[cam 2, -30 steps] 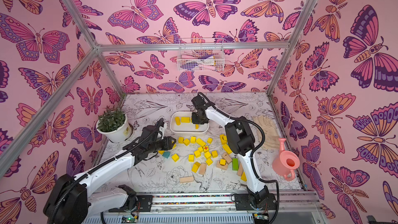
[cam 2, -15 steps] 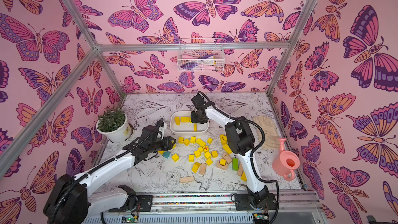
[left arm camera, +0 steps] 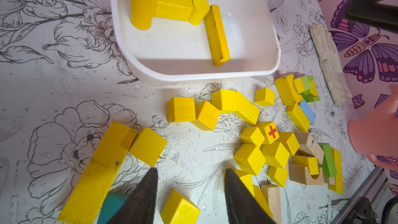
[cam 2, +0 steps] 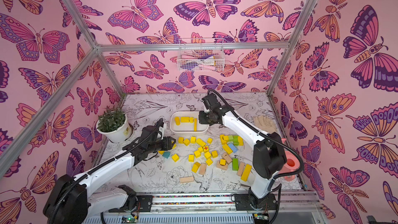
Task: Pick out the yellow building blocks
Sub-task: Place the building block in the storage box.
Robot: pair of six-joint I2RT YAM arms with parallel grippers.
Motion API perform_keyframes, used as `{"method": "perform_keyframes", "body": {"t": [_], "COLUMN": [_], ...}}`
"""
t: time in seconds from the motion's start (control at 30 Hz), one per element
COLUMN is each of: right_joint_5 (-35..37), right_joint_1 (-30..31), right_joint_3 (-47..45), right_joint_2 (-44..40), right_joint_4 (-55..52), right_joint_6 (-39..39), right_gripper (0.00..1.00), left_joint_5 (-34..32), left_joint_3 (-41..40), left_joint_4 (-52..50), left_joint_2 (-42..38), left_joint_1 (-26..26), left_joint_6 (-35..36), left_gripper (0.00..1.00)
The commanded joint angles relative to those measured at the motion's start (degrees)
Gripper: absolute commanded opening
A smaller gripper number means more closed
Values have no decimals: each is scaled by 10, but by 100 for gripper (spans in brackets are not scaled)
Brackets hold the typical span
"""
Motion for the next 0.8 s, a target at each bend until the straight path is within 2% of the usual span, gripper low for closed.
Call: {"method": "perform_keyframes", "body": {"t": [0.0,0.17,0.3,0.4,0.6,0.77], "right_joint_5": [13,-4,-68,-81,-41,-49], "right_joint_1": [-3,-3,-2,-1,-3,-5], "right_joint_3": [-83,-228,-368,-447,-484,-481], "right_joint_2": [-52,-166,-222,-245,-285,-281], "right_joint_4": [3,54,172,240,264,260], "right_joint_6": [-5,15,44,68,95,92], "right_gripper": [31,31,32,32,32,32], "left_joint_5": [-5,-12,-20,-26,-48,-50], "left_joint_3": [-9,-7,1,9,41,65], "left_joint_4": [5,-3,-15,-26,-59,-75], "left_joint_2": [-6,-2,10,25,85,120], "left_joint_1": [5,5,6,6,6,6], "left_joint_6": [-7,-12,-18,-25,-39,-42], "left_gripper": [51,51,51,52,55,56]}}
